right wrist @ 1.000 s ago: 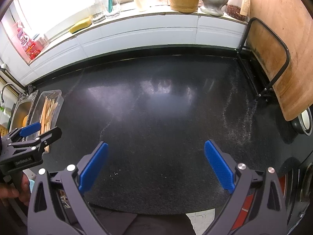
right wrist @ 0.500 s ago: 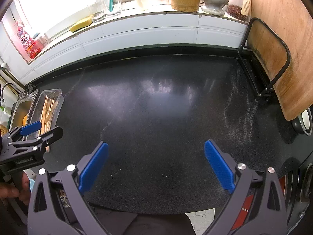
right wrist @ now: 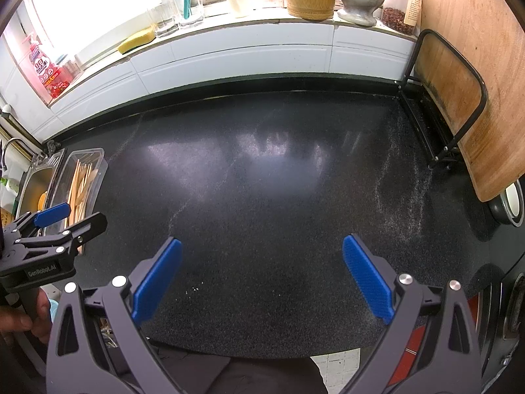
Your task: Organize utensils
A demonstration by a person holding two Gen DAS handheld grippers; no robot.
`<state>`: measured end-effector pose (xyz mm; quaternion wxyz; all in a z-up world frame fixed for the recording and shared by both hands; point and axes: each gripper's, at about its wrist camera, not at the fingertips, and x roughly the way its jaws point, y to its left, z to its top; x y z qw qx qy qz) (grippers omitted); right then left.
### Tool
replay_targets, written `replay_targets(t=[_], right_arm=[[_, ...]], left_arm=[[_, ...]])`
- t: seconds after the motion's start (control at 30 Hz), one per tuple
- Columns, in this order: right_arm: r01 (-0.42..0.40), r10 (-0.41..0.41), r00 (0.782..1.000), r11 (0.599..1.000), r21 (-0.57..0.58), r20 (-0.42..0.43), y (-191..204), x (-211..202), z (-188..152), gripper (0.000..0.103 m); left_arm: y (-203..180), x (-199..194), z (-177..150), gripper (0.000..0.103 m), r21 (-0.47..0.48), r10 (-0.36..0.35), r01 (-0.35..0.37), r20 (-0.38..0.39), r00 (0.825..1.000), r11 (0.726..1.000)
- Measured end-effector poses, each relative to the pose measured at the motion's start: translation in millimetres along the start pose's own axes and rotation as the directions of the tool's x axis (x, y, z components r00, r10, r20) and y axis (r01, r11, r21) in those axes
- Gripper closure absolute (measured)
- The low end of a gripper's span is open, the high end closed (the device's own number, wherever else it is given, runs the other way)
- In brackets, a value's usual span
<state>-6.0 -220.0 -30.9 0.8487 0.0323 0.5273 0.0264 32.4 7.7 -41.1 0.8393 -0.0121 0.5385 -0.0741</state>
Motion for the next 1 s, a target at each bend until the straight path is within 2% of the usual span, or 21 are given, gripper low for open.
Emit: replay_targets(t=[0.47,0.73,0.87,1.0], right_arm=[[0.006,-0.006,1.000,1.000,-0.011,-0.004,-1.0,0.5,-2.4,0.008],[0.010,-0.010,1.000,1.000,-0.017,-0.003,-0.9,0.9,-2.4,0.008],[0.006,-0.006,1.000,1.000,-0.015,-0.007,-0.9,1.2,-1.8,0.008],[0.005,-0.006,1.000,1.000,-0.014,-0.006,-1.0,0.3,-0.7,0.008]], left_arm=[[-6.0,-7.2,-3.3,0.006,0.019,-0.065,0.064,0.039,0.997,0.998],[-3.5,-10.2,-2.2,0.006,0.013,-0.056,0.055,0.059,0.997,0.998],[-6.2,-9.9,-2.0,0.006,0.041,0.004,-0.007,0.057,0.998,0.999],[-3.4,-7.3,-1.9,0.006,0.038,0.011,-0.013,0.040,0.999,0.999]])
